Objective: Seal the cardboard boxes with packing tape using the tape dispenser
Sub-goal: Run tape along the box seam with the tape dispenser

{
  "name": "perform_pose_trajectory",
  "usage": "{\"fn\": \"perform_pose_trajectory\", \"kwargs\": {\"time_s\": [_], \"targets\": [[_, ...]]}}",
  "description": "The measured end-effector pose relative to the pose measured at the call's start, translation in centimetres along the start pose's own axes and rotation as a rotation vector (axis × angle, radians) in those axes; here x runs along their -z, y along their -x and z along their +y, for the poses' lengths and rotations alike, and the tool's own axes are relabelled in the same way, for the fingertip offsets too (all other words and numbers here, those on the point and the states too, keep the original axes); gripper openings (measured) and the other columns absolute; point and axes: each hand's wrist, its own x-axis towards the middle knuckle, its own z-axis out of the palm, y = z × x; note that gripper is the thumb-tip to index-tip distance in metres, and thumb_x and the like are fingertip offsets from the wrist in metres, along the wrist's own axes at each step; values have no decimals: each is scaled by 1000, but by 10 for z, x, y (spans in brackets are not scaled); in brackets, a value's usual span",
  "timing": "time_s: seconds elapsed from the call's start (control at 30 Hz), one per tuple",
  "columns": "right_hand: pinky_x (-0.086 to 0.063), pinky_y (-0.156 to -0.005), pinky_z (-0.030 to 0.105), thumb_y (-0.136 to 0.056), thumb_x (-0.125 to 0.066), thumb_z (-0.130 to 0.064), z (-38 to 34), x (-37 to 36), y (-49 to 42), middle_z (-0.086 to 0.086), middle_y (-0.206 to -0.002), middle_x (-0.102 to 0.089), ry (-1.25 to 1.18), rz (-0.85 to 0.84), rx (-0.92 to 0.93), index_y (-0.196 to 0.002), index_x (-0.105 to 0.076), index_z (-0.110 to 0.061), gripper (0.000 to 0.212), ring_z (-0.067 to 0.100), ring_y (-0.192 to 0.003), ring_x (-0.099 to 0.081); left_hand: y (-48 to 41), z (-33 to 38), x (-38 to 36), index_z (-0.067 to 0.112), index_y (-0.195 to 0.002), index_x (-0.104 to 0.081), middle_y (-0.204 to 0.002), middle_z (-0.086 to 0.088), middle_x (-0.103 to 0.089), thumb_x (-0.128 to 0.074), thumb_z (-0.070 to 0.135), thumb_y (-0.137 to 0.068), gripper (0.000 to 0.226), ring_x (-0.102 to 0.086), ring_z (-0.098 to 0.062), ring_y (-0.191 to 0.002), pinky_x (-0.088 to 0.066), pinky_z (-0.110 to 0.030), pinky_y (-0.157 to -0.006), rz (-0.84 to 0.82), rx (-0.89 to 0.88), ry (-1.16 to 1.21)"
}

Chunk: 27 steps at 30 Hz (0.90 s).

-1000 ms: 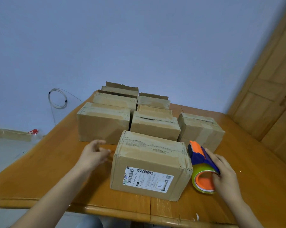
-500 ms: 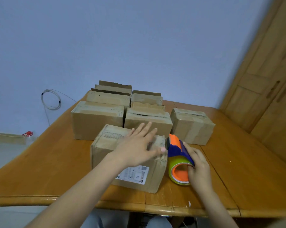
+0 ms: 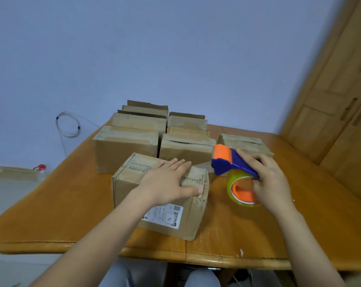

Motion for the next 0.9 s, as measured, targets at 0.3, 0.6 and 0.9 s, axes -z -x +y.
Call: {"fn": "perform_pose_trajectory", "kwargs": {"time_s": [0.3,0.6,0.9], "targets": [[-39,-69,31,-71,-67,17,6,6,10,8,-108,-60,74,-60,36,-138,-49,-26,81,27,-98,-53,1,-4,-6,23,-154,-13,-161,5,-13,-38,86,-74,105,-8,-9,-148,-6,-40,-121,105,68,30],[-49,-67,33,-73,-69,14,18,-18,41,9,-115,-57,-24,-150,-39,-140,-37,-33,88,24,-105,-50,2,-1,-4,25,-154,-13,-162,5,-5,-16,92,-62,114,-1,-10,-148,0,-39,-121,37,92,-40],[-51,-68,31,-71,-72,14,22,-34,52,7,-116,-56,-71,-139,-26,-141,-38,-30,90,22,-106,-51,3,1,0,26,-155,-3,-162,7,4,-11,86,-63,109,6,-8,-148,2,-41,-121,-41,102,-61]]}}
